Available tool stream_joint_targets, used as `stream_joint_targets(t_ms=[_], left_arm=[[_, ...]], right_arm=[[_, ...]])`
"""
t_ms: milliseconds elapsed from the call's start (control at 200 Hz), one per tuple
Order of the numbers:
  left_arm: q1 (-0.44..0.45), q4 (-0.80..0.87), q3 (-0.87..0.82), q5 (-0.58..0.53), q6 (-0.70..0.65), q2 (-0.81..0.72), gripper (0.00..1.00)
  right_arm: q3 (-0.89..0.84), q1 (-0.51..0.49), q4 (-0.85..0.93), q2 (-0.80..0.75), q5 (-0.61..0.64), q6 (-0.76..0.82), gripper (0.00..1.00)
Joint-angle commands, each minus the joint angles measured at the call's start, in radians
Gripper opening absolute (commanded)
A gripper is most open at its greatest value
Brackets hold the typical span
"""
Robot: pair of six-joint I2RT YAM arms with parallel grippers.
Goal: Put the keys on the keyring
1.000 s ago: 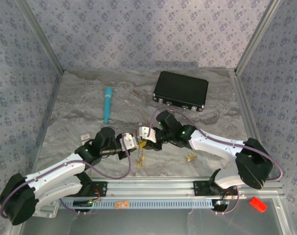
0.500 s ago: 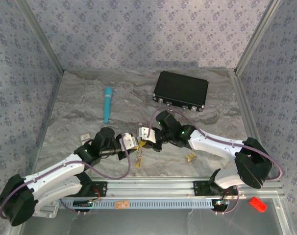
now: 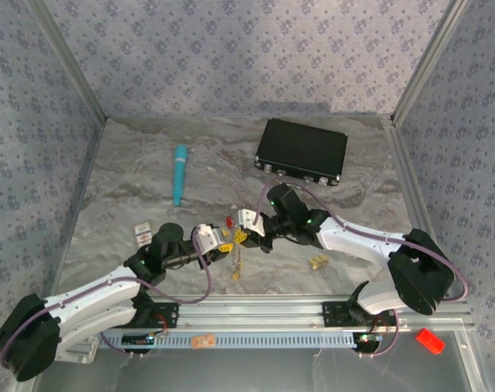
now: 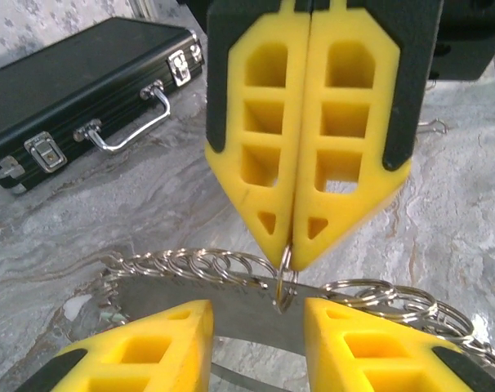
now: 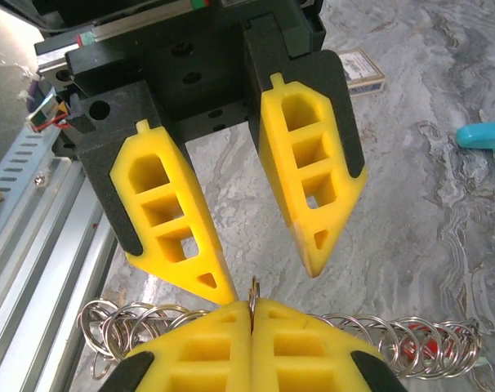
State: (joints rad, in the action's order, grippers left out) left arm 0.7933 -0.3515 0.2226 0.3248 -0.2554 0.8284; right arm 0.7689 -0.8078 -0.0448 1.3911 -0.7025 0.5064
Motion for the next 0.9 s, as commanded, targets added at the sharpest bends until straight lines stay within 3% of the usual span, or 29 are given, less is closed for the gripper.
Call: stream_joint_targets(t_ms=[0,235,375,515,600,650,705,895], left_arm=[[0.005,-0.099,-0.009,0.021,0.031,0.013,0.33],[0.004,-0.139,-0.016,0.059,0.042,0.060,0.30],[0.004,-0.143,-0.015,0.065,0.042,0.062,0.19],[0.004,-0.126,-0.013,0.065,0.035,0.056,0.01],[0.005,-0.089,-0.002,0.057,0.026,0.038,0.00],[0.004,-0.051,0.013,0.042,0.018,0.021,0.00],[0.004,0.007,0.030,0.025,0.003,-0.001,0.00],[0.004,0.256,0.149,-0.014,-0.052,-0.023,0.00]], right_arm=[[-0.008,0.010,-0.077,-0.017,-0.076,-0.041,0.00],[-0.009,0.010,-0.091,-0.012,-0.094,-0.058,0.00],[-0.010,0.006,-0.108,-0.010,-0.093,-0.071,0.00],[-0.012,0.003,-0.106,-0.009,-0.088,-0.070,0.00],[-0.008,0.004,-0.053,-0.017,-0.053,-0.044,0.00],[-0.006,0.004,-0.008,-0.032,0.002,-0.015,0.18],[0.000,0.003,0.057,-0.051,0.067,0.027,0.27],[0.052,-0.025,0.193,-0.088,0.205,0.110,0.31]])
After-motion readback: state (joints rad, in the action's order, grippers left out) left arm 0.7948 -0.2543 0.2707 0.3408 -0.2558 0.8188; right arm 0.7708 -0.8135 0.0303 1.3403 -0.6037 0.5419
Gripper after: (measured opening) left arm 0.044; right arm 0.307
